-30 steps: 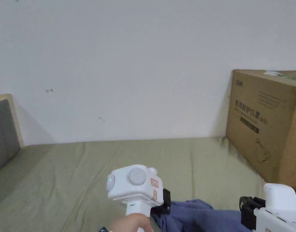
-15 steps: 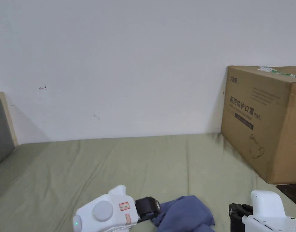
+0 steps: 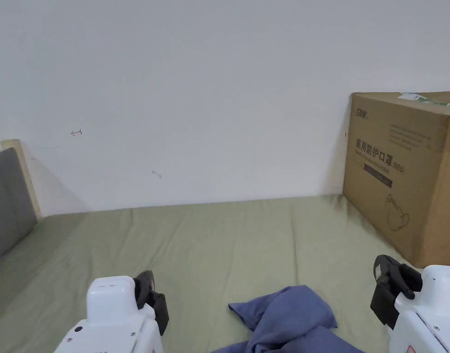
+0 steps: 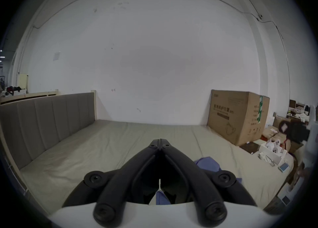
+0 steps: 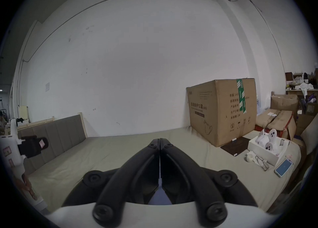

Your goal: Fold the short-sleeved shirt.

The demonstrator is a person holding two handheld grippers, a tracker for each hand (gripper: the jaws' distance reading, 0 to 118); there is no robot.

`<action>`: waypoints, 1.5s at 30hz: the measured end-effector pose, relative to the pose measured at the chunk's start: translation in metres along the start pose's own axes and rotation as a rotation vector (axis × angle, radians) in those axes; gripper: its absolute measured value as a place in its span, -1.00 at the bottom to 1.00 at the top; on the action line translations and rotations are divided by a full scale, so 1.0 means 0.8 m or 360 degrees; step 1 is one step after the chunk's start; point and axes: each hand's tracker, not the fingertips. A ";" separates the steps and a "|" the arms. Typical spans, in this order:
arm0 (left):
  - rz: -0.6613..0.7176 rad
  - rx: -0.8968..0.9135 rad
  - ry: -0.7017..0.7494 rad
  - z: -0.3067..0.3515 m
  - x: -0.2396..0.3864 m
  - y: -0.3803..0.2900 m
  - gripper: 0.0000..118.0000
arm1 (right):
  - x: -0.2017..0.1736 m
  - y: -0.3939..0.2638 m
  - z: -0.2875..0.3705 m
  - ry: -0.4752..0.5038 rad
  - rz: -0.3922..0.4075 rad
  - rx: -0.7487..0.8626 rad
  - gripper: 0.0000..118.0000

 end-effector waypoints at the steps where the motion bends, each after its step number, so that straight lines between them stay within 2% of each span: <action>1: -0.0026 -0.0016 0.0022 -0.002 0.004 -0.002 -1.00 | -0.002 0.003 -0.003 0.0002 0.0001 -0.0008 -0.99; 5: -0.0045 0.0003 0.0008 -0.007 0.014 -0.007 -1.00 | -0.004 0.004 -0.013 0.0016 -0.0016 -0.0069 -0.99; 8: 0.0007 -0.0165 -0.0069 -0.038 0.011 0.002 -1.00 | 0.001 0.002 -0.022 0.0055 -0.0050 -0.0139 -0.99; 10: 0.0087 -0.0465 -0.0097 -0.085 0.001 0.012 -1.00 | 0.004 0.001 -0.032 0.0095 -0.0064 -0.0212 -0.99; 13: 0.0299 -0.1299 -0.0146 -0.185 -0.021 -0.010 -1.00 | 0.008 -0.004 -0.051 0.0128 -0.0071 -0.0335 -0.99; 14: 0.0444 -0.1456 -0.0253 -0.210 -0.033 -0.033 -0.84 | 0.009 -0.006 -0.058 0.0139 -0.0076 -0.0358 -0.99; 15: 0.0524 -0.1498 -0.0318 -0.225 -0.038 -0.052 -0.30 | 0.009 -0.008 -0.062 0.0148 -0.0084 -0.0375 -0.99; 16: 0.0564 -0.1537 -0.0319 -0.248 -0.044 -0.074 0.62 | 0.010 -0.010 -0.067 0.0161 -0.0098 -0.0396 -0.99; 17: 0.0458 -0.1578 -0.0201 -0.265 -0.041 -0.093 0.77 | 0.011 -0.013 -0.071 0.0173 -0.0115 -0.0419 -0.99; 18: 0.0385 -0.1604 -0.0175 -0.277 -0.038 -0.110 0.67 | 0.011 -0.016 -0.074 0.0182 -0.0127 -0.0438 -0.99; 21: 0.0244 -0.1617 -0.0092 -0.309 -0.022 -0.157 0.69 | 0.015 -0.025 -0.083 0.0203 -0.0153 -0.0516 -0.99; 26: 0.0136 -0.1805 -0.0167 -0.343 0.008 -0.244 0.71 | 0.028 -0.037 -0.097 0.0185 -0.0091 -0.0607 -0.99; 27: 0.0073 -0.1804 -0.0177 -0.341 0.019 -0.253 0.77 | 0.030 -0.039 -0.100 0.0175 -0.0078 -0.0615 -0.99; 28: -0.0145 -0.1681 -0.0134 -0.332 0.032 -0.251 0.77 | 0.034 -0.042 -0.104 0.0163 -0.0066 -0.0627 -0.99; 29: -0.0212 -0.1624 -0.0133 -0.321 0.041 -0.248 0.70 | 0.037 -0.045 -0.108 0.0154 -0.0059 -0.0638 -0.99; 30: -0.0190 -0.1541 -0.0152 -0.311 0.045 -0.242 0.42 | 0.039 -0.049 -0.113 0.0149 -0.0055 -0.0646 -0.99; 32: -0.0222 -0.1362 -0.0087 -0.261 0.047 -0.215 -0.77 | 0.044 -0.056 -0.135 0.0148 -0.0038 -0.0709 -0.99; 33: -0.0257 -0.1299 -0.0006 -0.248 0.043 -0.210 -0.98 | 0.047 -0.058 -0.151 0.0154 -0.0037 -0.0757 -0.99; 36: 0.0302 -0.1154 -0.0293 -0.219 -0.001 -0.184 -0.99 | 0.051 -0.067 -0.214 0.0240 -0.0039 -0.0906 -0.99; 37: 0.0359 -0.1099 -0.0262 -0.206 -0.005 -0.175 -0.99 | 0.053 -0.072 -0.241 0.0303 -0.0090 -0.0962 -0.99; 39: 0.0318 -0.1028 -0.0232 -0.185 -0.009 -0.158 -0.99 | 0.059 -0.084 -0.301 0.0366 -0.0202 -0.1115 -0.99; 40: 0.0299 -0.1013 -0.0244 -0.177 -0.009 -0.145 -0.99 | 0.061 -0.092 -0.334 0.0323 -0.0264 -0.1196 -0.99; 41: 0.0285 -0.1001 -0.0263 -0.169 -0.009 -0.139 -0.99 | 0.061 -0.101 -0.367 0.0275 -0.0266 -0.1294 -0.95; 42: 0.0274 -0.0991 -0.0279 -0.163 -0.008 -0.135 -0.99 | 0.062 -0.110 -0.393 0.0222 -0.0273 -0.1367 -0.68; 43: 0.0262 -0.0990 -0.0297 -0.158 -0.006 -0.131 -0.99 | 0.064 -0.122 -0.420 0.0177 -0.0275 -0.1444 0.27; 44: 0.0248 -0.0997 -0.0315 -0.162 -0.006 -0.133 -0.99 | 0.067 -0.137 -0.448 0.0108 -0.0265 -0.1547 0.91; 45: 0.0238 -0.1003 -0.0320 -0.161 -0.005 -0.131 -0.99 | 0.070 -0.156 -0.472 0.0046 -0.0271 -0.1674 0.99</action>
